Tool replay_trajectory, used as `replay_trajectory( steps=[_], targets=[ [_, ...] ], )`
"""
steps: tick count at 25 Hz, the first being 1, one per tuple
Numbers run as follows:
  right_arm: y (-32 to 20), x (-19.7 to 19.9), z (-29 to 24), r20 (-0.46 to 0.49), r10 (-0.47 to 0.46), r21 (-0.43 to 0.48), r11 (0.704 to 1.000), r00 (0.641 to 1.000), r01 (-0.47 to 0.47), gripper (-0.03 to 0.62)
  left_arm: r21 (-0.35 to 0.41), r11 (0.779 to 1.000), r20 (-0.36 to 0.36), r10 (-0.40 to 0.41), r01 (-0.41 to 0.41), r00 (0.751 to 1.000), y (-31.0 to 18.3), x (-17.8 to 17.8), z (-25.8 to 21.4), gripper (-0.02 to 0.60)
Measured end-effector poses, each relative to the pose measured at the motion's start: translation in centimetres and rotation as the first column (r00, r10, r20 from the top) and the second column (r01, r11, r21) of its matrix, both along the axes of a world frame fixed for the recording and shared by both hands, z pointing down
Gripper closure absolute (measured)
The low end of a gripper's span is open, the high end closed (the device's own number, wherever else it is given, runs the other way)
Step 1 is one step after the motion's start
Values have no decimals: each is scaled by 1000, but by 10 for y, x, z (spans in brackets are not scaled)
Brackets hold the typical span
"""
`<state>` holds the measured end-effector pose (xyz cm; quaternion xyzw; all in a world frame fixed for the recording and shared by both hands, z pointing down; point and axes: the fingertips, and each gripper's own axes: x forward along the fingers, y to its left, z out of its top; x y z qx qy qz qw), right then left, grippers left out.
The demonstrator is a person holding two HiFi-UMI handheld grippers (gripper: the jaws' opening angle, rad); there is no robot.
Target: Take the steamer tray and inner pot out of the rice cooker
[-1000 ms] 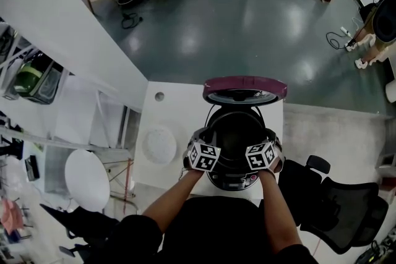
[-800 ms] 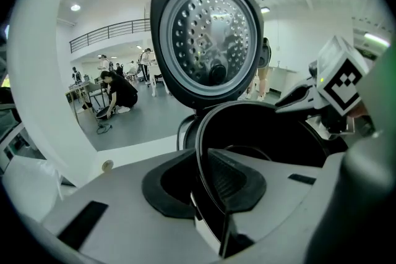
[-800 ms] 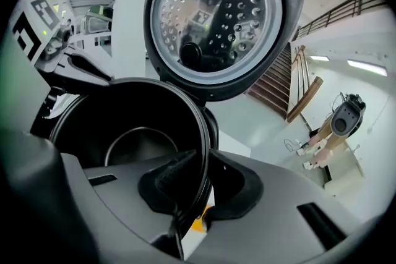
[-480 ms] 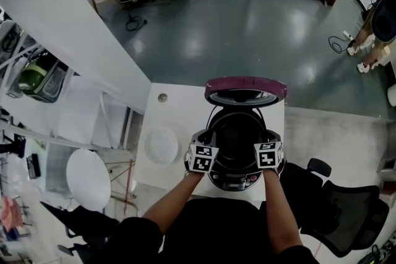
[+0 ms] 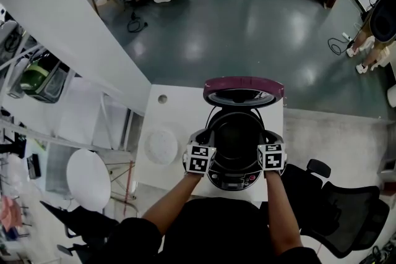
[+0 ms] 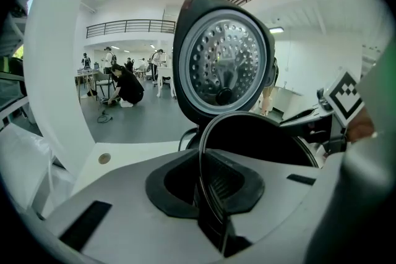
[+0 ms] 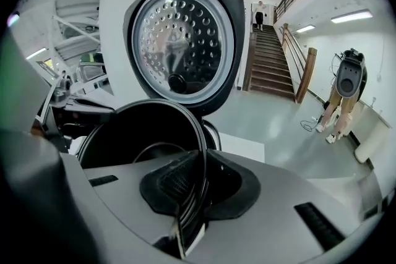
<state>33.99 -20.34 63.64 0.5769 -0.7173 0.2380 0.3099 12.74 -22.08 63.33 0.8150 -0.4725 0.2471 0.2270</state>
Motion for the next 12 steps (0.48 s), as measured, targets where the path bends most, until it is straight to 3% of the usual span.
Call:
replay_trajectory(
  steps=[12],
  targets=[
    [15, -2, -43, 99, -7, 106, 994, 995, -4, 568, 90, 996, 21, -16, 14, 1000, 15, -3, -42, 552]
  ],
)
